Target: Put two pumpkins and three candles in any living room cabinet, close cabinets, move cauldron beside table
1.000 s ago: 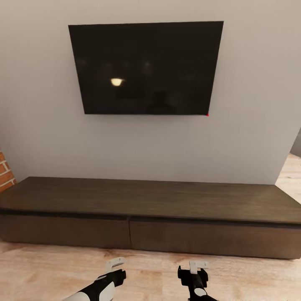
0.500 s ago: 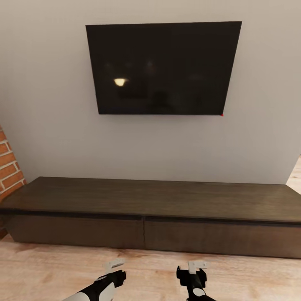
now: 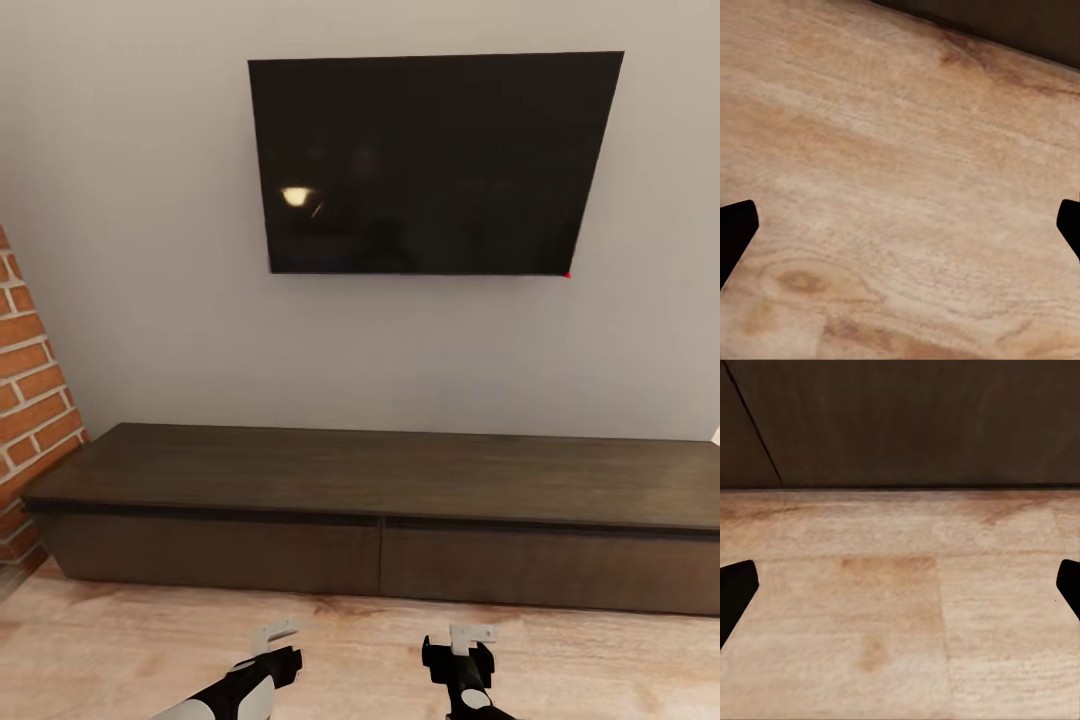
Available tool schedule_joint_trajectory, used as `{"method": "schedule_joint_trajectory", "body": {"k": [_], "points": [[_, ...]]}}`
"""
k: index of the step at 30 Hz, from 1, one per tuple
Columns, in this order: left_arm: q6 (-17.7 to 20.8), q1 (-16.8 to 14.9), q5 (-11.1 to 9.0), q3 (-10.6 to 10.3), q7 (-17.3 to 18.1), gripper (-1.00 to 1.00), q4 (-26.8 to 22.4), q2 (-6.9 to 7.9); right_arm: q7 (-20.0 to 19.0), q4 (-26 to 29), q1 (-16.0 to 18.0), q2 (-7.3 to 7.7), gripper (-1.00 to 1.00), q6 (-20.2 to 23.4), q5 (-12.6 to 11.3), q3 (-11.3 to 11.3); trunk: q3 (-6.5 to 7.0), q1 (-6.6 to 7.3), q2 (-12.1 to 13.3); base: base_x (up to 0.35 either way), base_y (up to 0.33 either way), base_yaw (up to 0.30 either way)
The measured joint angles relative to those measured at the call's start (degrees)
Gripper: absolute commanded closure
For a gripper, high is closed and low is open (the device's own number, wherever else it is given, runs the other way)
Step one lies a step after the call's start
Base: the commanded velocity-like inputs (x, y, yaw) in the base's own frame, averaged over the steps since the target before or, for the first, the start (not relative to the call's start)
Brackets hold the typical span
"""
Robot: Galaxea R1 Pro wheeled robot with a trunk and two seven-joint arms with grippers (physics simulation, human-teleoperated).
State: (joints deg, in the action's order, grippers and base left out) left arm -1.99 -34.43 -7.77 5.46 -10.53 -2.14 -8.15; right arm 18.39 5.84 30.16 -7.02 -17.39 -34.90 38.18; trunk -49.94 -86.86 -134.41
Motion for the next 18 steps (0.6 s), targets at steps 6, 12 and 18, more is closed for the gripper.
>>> {"method": "schedule_joint_trajectory", "body": {"k": [6,12,18], "points": [[0.00,0.00,0.00,0.00,0.00,-1.00,0.00,0.00,0.00,0.00,0.01,0.00,-1.00,0.00,0.02,0.00,0.00,0.00,0.00,0.000,0.303,0.000],[-0.07,0.00,0.00,0.00,0.00,-1.00,0.00,0.00,-0.04,0.00,-0.03,0.00,-1.00,0.00,-0.02,0.00,0.00,0.00,0.00,0.000,0.305,0.000],[-0.07,0.00,0.00,0.00,0.13,-1.00,0.00,0.00,-0.04,0.00,-0.05,0.00,-1.00,0.00,-0.02,0.00,0.00,0.00,0.00,0.000,0.306,0.000]]}}
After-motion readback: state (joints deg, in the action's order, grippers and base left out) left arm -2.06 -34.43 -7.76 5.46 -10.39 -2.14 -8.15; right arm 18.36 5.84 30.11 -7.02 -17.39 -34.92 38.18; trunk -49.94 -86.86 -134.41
